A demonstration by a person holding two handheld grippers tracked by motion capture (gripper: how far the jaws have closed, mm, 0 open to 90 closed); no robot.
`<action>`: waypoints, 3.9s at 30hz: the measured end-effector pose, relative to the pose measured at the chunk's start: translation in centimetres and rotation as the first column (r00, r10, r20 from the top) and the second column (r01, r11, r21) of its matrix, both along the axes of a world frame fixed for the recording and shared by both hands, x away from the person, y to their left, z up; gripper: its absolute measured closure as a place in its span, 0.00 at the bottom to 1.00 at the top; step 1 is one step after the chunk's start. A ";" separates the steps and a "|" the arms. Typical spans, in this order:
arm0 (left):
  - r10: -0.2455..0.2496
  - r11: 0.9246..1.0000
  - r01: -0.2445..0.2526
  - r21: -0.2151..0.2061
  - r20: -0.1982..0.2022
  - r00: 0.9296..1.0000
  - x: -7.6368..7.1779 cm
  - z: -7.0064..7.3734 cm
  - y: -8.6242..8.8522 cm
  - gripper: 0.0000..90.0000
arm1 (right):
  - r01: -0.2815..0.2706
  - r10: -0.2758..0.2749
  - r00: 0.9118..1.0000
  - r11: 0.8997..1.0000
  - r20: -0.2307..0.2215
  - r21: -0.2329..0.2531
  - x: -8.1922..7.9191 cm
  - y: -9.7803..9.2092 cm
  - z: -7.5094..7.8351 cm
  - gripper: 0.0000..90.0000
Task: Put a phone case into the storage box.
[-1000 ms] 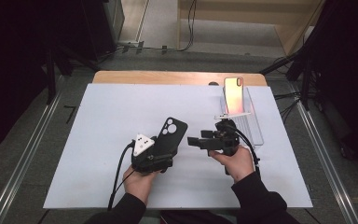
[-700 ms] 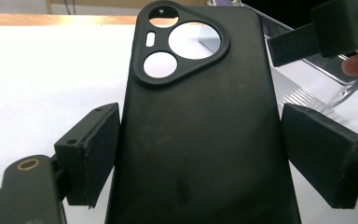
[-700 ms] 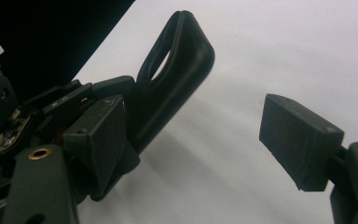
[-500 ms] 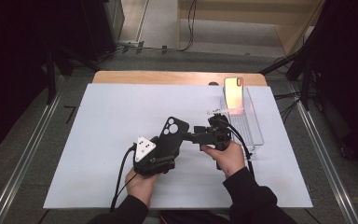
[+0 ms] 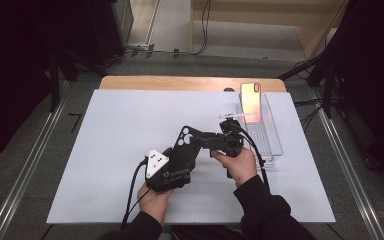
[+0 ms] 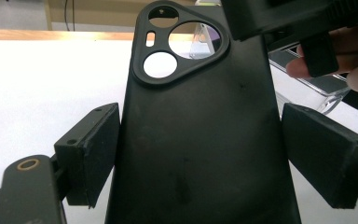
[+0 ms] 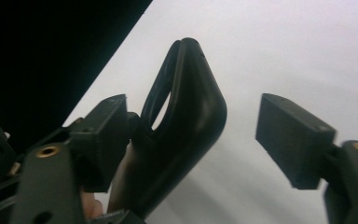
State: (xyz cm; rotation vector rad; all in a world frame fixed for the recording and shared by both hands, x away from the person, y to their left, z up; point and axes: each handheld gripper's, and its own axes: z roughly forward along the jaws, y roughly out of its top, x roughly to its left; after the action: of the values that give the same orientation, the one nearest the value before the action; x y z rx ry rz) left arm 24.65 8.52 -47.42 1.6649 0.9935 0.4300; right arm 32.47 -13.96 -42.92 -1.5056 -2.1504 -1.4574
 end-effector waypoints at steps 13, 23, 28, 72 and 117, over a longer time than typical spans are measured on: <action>-0.016 1.000 0.016 -0.026 0.008 1.000 -0.3 -0.1 -0.3 0.16 | -0.030 0.053 0.991 0.982 -0.119 0.188 0.9 -1.1 0.2 0.83; -0.057 0.996 0.058 -0.072 0.015 0.998 -0.2 0.2 -0.1 0.15 | -0.054 0.089 0.988 0.966 -0.128 0.252 0.6 -1.3 1.1 0.86; -0.070 0.997 0.069 -0.032 -0.032 0.997 0.0 0.8 -0.2 0.15 | -0.069 0.096 0.989 0.973 -0.113 0.221 0.4 -1.1 1.6 0.86; -0.367 0.914 0.405 0.029 -0.369 0.854 4.3 5.6 2.0 0.17 | -0.210 0.208 0.966 0.978 0.156 -0.008 -0.9 -3.8 3.4 0.86; -0.677 0.703 0.709 0.052 -0.257 0.690 8.3 8.4 1.8 0.45 | -0.510 0.495 0.838 0.860 0.230 0.008 -0.7 -2.4 3.6 0.86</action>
State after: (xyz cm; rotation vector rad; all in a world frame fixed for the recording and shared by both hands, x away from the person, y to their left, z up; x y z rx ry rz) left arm 32.90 10.28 -39.02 2.1112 0.4040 -0.2128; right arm 31.77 -16.38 -39.27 -0.6842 -2.3414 -1.5259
